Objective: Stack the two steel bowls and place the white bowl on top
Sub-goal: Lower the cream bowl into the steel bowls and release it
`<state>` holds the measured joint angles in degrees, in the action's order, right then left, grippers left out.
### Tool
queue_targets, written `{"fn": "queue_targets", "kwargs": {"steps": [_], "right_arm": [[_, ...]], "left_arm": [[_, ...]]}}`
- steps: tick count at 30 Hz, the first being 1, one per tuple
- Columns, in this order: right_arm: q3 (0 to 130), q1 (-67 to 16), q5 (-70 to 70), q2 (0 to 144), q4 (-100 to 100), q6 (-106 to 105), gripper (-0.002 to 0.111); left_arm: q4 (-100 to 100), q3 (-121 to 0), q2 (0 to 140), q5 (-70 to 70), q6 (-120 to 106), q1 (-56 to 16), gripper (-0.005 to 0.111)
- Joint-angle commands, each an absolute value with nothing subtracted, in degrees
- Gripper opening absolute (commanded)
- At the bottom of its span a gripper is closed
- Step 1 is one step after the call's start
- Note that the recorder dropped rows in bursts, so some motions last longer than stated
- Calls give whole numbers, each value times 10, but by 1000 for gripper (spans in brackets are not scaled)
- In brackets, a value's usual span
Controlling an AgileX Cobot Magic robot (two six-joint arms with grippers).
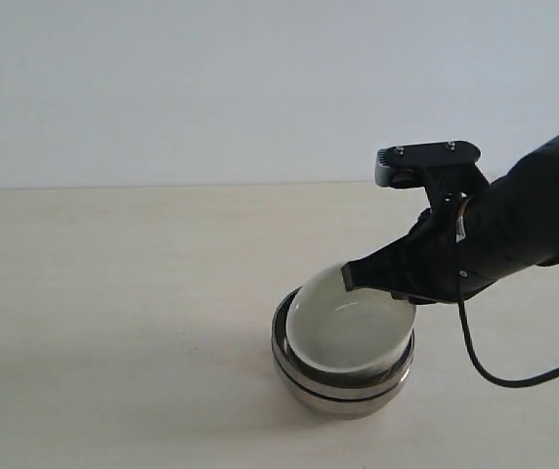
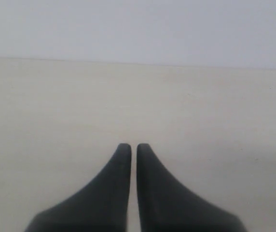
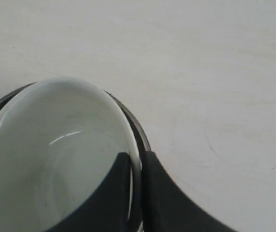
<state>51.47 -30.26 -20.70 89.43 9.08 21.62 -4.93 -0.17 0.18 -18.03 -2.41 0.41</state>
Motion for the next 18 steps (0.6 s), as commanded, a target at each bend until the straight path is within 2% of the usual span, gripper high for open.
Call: {"fn": "queue_targets", "kwargs": {"steps": [1,18], "right_arm": [[501,-298,-163,886,92,213,0],[478,-298,-109,886,91,219,0]], "left_arm": [[-49,0,0,-176,-21,1,4],[-49,0,0,-176,-21,1,4]]}}
